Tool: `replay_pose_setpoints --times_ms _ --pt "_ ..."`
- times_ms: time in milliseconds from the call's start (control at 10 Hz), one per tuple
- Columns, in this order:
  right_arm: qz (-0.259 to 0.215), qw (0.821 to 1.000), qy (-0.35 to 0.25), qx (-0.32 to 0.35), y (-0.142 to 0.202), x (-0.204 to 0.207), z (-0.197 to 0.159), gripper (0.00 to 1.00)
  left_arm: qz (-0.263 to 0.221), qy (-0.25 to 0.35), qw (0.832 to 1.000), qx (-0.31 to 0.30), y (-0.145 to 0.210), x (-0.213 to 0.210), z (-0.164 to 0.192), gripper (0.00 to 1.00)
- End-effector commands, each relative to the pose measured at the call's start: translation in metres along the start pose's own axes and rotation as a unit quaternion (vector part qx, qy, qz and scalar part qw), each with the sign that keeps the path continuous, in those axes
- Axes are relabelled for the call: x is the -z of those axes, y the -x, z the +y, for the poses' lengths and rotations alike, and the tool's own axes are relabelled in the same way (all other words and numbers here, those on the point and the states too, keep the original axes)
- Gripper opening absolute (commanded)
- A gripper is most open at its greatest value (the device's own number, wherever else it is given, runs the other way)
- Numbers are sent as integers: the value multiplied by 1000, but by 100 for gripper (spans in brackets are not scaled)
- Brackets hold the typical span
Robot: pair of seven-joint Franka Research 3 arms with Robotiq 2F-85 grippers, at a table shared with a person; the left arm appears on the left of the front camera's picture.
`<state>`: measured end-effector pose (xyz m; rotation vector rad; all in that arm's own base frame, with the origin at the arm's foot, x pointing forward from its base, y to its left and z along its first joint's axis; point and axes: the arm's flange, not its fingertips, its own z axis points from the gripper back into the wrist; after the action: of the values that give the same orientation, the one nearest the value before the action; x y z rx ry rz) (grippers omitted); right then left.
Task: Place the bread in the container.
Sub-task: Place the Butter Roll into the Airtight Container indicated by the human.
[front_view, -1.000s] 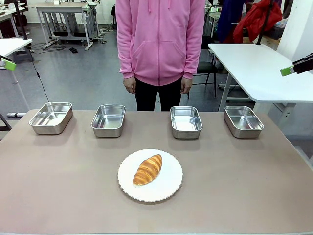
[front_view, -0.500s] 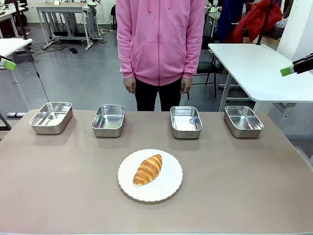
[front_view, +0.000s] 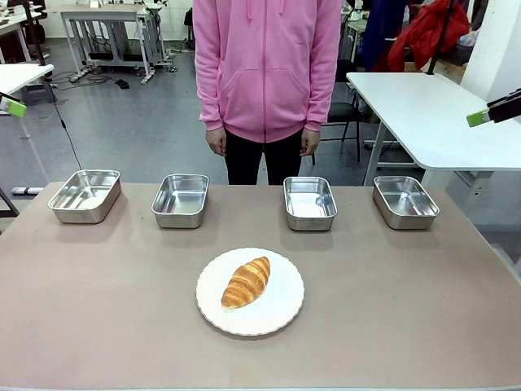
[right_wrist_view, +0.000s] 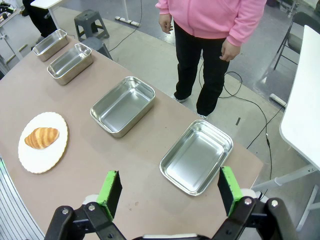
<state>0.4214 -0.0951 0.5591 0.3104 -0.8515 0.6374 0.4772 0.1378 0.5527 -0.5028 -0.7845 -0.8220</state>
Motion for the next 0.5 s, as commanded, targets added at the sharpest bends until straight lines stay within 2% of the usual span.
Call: replay_pose_setpoints --times_ms 0,400 --pt "-9 1000 -5 1 0 1 -1 100 -1 2 1000 3 -1 -1 -1 100" --pt "-9 1000 -5 1 0 1 -1 100 -1 2 1000 3 -1 -1 -1 100"
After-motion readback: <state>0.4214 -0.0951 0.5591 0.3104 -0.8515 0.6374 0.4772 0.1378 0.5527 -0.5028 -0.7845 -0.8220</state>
